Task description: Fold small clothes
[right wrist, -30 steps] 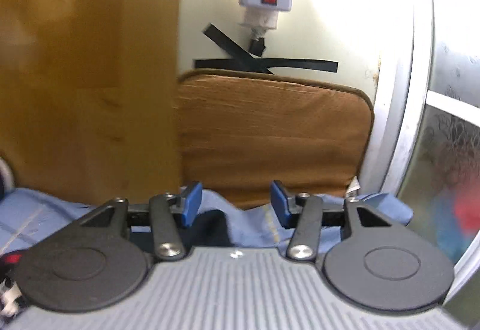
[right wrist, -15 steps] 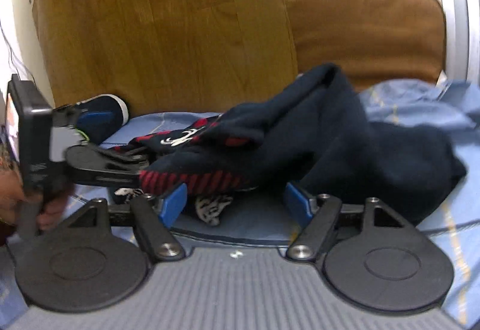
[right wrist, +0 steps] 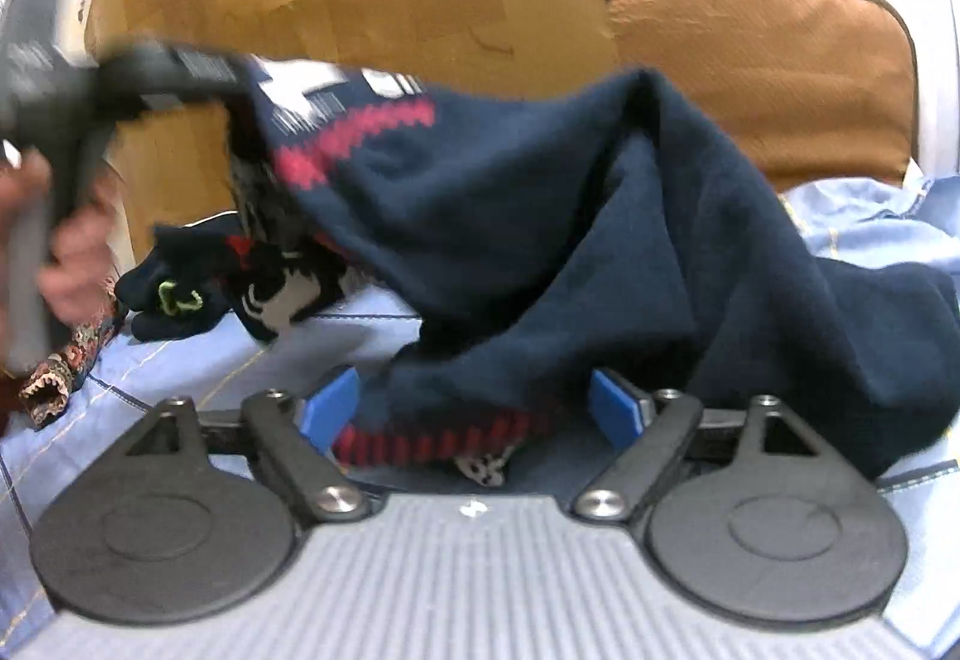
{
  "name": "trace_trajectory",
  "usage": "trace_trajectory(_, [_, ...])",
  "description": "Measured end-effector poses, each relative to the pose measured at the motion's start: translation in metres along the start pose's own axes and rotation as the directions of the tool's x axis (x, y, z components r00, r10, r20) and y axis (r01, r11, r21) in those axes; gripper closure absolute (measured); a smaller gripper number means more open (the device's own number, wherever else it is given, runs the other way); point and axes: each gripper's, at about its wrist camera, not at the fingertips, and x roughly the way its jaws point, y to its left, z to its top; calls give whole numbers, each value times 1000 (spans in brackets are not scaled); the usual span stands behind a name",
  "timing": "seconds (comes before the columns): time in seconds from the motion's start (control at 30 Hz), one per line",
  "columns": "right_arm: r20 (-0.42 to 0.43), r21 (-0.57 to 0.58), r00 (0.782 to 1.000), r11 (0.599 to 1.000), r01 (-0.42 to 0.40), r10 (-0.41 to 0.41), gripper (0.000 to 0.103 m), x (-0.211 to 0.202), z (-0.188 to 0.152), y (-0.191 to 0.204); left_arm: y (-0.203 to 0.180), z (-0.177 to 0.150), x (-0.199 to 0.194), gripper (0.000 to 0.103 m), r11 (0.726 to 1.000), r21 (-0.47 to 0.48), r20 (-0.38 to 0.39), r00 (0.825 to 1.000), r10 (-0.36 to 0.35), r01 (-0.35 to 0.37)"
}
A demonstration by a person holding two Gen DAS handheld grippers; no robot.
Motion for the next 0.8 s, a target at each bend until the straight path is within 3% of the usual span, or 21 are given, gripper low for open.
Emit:
trace_trajectory(0.1, [-14, 33, 1000, 999, 6, -6, 19, 5, 2, 2, 20, 24, -41, 96, 997, -79, 105, 994, 13, -4])
trace_trajectory(0.17, [-1, 47, 1000, 999, 8, -8, 59, 4, 3, 3, 30, 47, -66, 96, 992, -125, 163, 986, 11, 10])
trace_trajectory(0.2, [-7, 30, 1000, 999, 29, -28, 91, 2, 4, 5, 35, 54, -82, 96, 990, -139, 194, 981, 9, 18])
trace_trajectory(0.27, [-7, 24, 1000, 999, 30, -30, 92, -11, 8, 8, 40, 70, -108, 96, 992, -129, 253, 967, 21, 13])
trace_trajectory(0.4, [141, -18, 990, 1000, 7, -5, 92, -76, 38, 15, 50, 88, -156, 96, 994, -112, 349, 935, 58, -20])
trace_trajectory(0.5, [275, -58, 961, 998, -6, 22, 92, -143, 76, 19, 63, 100, -196, 96, 990, -130, 433, 896, 98, -45])
trace_trajectory(0.63, [379, -132, 924, 991, 6, 45, 92, -214, 118, 28, 86, 118, -255, 96, 982, -158, 512, 842, 172, -105])
trace_trajectory(0.73, [396, -159, 916, 987, 5, 60, 92, -238, 138, 36, 96, 124, -271, 96, 977, -159, 507, 838, 202, -140])
trace_trajectory(0.8, [388, -182, 921, 983, 37, 38, 90, -230, 140, 40, 96, 115, -259, 96, 971, -143, 462, 855, 235, -189])
